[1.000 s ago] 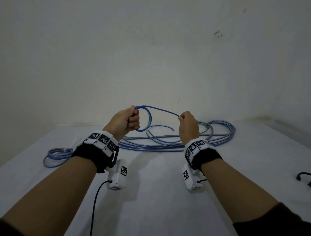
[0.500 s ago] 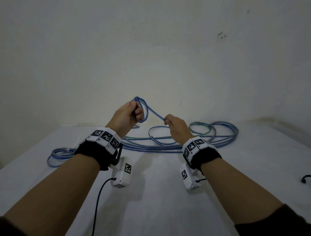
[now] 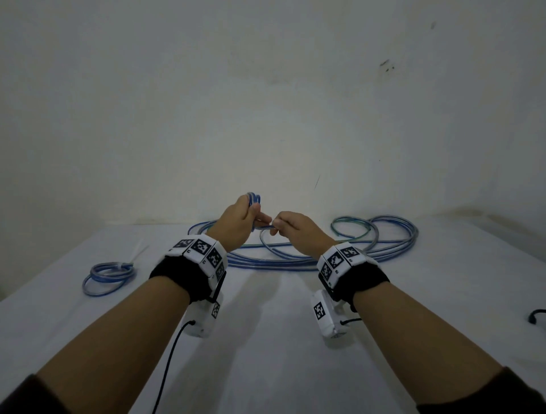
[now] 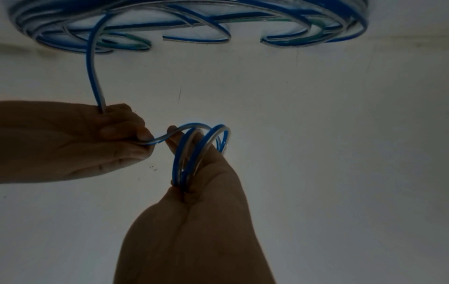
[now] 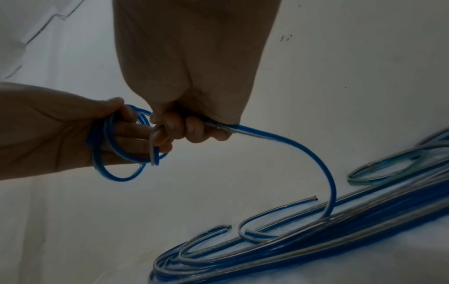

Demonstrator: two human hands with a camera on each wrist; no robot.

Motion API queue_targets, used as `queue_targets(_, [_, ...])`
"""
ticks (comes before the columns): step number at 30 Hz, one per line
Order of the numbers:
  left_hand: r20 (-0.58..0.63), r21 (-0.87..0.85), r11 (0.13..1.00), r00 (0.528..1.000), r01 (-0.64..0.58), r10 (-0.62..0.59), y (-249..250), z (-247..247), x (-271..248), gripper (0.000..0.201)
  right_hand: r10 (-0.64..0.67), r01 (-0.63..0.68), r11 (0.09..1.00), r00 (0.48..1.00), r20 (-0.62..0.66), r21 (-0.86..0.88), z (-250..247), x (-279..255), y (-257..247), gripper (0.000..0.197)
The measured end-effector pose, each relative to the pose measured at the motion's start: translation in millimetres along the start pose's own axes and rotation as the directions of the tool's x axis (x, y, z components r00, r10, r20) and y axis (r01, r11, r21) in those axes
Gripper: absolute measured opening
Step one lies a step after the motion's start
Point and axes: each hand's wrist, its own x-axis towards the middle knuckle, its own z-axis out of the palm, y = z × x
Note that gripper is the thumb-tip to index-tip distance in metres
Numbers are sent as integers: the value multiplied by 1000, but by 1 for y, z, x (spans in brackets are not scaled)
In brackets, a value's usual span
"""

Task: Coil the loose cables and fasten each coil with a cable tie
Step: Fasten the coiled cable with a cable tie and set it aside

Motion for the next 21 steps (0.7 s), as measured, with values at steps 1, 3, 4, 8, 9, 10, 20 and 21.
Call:
queue_targets(1, [6, 60, 998, 1000, 5, -6, 1, 0, 0, 18, -5, 5, 1000, 1000, 1, -15, 0, -1, 1, 18])
queue_targets(3, [18, 130, 991, 1000, 9, -12, 1, 0, 0, 19, -20, 20, 1000, 1000, -4, -9, 1, -4, -1, 5])
queue_targets(4, [30, 144, 990, 999, 12, -17, 0, 0, 0, 19, -48, 48, 999, 999, -11, -8, 1, -5, 0, 11])
queue_targets(8, [55, 263, 965, 998, 8, -24, -6, -3, -2, 24, -198, 189, 974, 978, -60, -121, -4, -4, 4, 12])
queue_targets(9, [55, 290, 957, 998, 16, -33, -7, -4, -2, 27, -236, 220, 961, 968, -84, -166, -7, -3, 8, 10])
queue_targets(10, [59, 302, 953, 997, 25, -45, -8, -4, -3, 29, -260, 231, 946, 960, -107, -226, -9, -3, 11, 8])
queue_targets(20, [215, 398, 917, 970, 18, -112, -11, -4, -6, 34, -276, 64, 784, 927, -255, -617, -8, -9, 21, 44])
queue_targets(21, [225, 430, 903, 970, -12, -94, -8, -5, -7, 35, -225, 52, 806, 948, -224, -590, -10, -10, 20, 45])
